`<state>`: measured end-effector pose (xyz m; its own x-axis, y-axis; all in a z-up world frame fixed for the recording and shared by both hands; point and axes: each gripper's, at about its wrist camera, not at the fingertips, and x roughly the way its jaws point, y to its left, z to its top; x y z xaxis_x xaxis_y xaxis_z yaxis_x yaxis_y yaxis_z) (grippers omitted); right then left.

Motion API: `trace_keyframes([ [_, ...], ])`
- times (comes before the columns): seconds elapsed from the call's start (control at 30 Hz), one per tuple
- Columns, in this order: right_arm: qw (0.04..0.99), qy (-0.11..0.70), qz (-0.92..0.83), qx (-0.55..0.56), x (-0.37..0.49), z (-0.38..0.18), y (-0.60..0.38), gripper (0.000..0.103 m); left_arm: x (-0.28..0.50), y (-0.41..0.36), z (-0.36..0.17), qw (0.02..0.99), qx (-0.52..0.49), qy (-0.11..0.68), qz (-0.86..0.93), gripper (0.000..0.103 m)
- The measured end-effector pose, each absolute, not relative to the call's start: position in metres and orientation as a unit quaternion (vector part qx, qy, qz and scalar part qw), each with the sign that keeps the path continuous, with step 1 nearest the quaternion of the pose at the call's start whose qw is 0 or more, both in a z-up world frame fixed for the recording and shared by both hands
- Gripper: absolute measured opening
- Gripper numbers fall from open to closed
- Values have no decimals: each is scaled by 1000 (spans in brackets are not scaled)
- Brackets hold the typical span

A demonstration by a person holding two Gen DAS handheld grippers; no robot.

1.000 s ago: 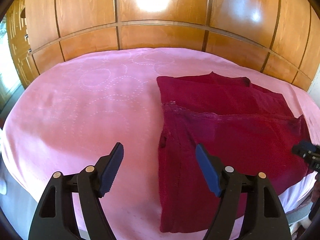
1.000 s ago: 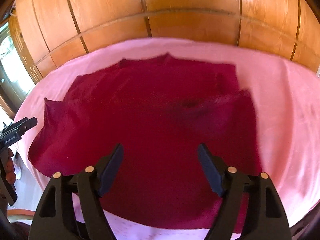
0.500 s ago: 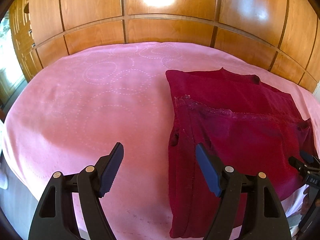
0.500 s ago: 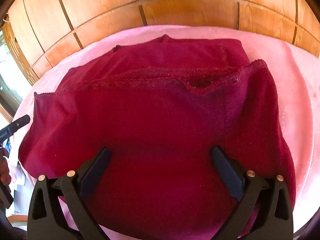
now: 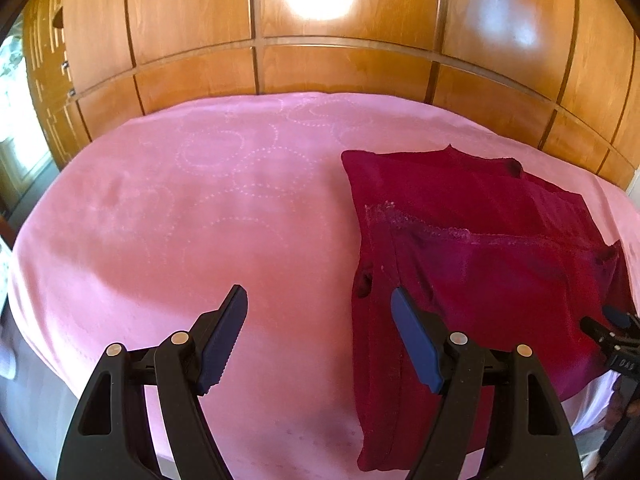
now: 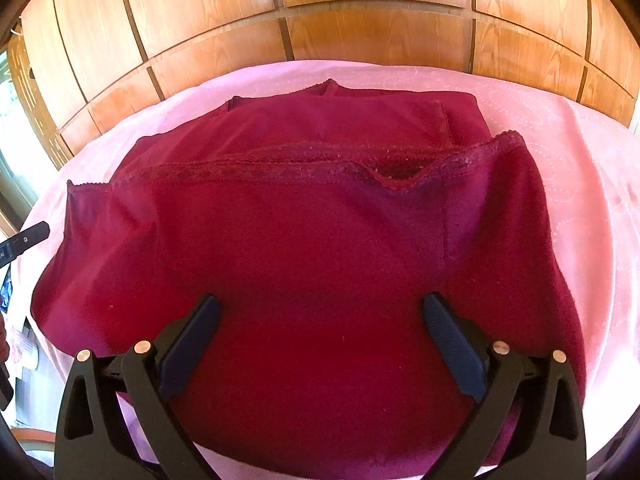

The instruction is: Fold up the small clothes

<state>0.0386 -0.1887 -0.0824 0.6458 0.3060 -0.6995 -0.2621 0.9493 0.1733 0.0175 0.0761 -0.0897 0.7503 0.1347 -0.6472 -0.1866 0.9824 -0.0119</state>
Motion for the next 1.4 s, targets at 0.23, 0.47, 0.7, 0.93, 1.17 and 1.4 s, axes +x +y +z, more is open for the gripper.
trace_keyframes([
  [0.23, 915, 364, 169, 40, 23, -58, -209, 81, 26, 81, -88, 936, -55, 344, 51, 73],
  [0.47, 924, 355, 119, 74, 28, -45, -260, 52, 33, 98, -83, 931, -126, 342, -33, 71],
  [0.7, 926, 352, 83, 107, 52, -44, -291, 44, 40, 93, -84, 923, -146, 344, -91, 63],
  [0.93, 921, 368, 77, 97, 94, -50, -284, 43, 50, 86, -90, 922, -120, 350, -110, 52],
  [1.17, 927, 362, 75, 56, 104, -52, -275, 13, 62, 89, -96, 921, -111, 359, -108, 53],
  [1.4, 930, 356, 72, 50, 97, -49, -276, 8, 72, 82, -96, 911, -132, 366, -133, 52],
])
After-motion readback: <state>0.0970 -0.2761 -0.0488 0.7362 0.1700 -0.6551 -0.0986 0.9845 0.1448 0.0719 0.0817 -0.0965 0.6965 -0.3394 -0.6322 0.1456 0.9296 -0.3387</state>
